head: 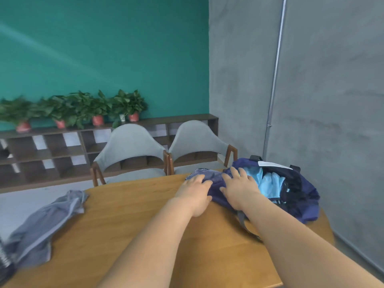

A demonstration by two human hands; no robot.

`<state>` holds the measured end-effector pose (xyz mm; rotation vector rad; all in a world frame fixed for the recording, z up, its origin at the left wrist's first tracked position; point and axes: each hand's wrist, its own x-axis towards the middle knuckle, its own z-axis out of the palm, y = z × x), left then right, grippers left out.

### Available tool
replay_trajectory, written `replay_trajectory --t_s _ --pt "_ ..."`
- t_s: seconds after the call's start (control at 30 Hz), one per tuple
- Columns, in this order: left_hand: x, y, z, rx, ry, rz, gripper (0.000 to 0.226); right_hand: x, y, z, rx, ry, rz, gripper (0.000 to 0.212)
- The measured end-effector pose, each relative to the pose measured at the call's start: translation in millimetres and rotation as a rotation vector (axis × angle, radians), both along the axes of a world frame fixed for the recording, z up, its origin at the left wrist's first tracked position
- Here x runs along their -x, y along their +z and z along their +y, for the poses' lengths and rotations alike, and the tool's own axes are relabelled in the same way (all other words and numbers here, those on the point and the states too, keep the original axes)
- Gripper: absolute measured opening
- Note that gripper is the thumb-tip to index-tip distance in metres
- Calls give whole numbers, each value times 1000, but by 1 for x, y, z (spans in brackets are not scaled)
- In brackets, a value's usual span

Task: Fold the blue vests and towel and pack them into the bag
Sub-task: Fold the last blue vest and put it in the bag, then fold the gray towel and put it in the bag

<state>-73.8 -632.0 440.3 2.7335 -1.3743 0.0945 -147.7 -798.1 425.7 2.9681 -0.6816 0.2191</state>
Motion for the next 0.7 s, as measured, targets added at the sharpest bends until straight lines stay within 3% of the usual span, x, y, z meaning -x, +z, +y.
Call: replay_trajectory --t_s 0.7 --pt "-37 -67 260 40 541 143 61 -86 -59 222 -144 490 239 58"
